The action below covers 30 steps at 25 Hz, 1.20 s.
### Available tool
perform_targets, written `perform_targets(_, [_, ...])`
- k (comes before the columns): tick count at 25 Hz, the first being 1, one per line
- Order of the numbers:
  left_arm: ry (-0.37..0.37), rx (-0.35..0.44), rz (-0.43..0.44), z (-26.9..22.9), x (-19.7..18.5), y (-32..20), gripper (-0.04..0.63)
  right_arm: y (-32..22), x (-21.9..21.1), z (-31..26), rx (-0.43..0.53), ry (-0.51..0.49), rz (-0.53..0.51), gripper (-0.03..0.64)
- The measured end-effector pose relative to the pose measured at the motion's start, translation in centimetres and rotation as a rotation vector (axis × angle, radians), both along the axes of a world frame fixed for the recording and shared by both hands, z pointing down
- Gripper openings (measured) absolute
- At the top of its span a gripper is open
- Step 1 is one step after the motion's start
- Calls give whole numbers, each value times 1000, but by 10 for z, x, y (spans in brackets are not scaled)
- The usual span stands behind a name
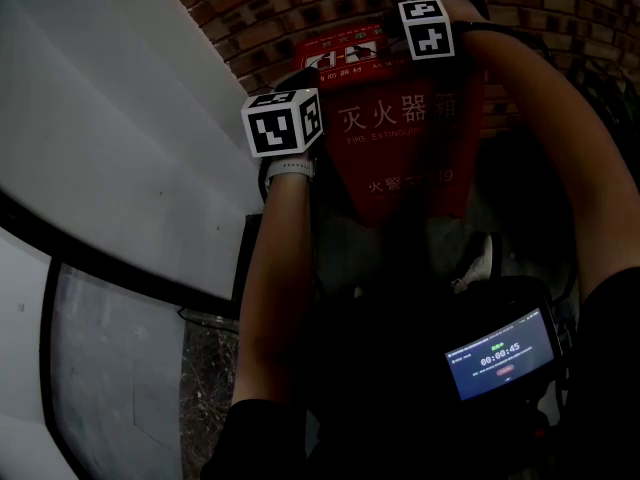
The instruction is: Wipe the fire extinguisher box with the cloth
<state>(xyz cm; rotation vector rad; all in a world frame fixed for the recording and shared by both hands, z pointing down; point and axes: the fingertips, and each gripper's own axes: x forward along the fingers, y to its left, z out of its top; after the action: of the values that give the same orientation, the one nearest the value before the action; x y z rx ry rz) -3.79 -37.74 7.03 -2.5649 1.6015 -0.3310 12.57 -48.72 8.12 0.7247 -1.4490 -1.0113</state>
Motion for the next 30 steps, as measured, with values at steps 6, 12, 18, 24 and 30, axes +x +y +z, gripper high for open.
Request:
perform_targets(6, [2,6,-16,0,-1,0,2,2,44,0,10,42,64,29])
perform_targets(12, [8,19,-21,0,-3,0,2,4,87,-1,19,60,151,29])
perform_targets(18, [6,11,-3,1,-1,1,2,14,116,-8,72,147,224,32])
perform_targets(24, [1,28,1,1,0,2,2,37,39,-37,105,37,94,32])
perform_targets(30, [8,30,15,1,0,4,2,61,-87,-34,68,-31,-116,32])
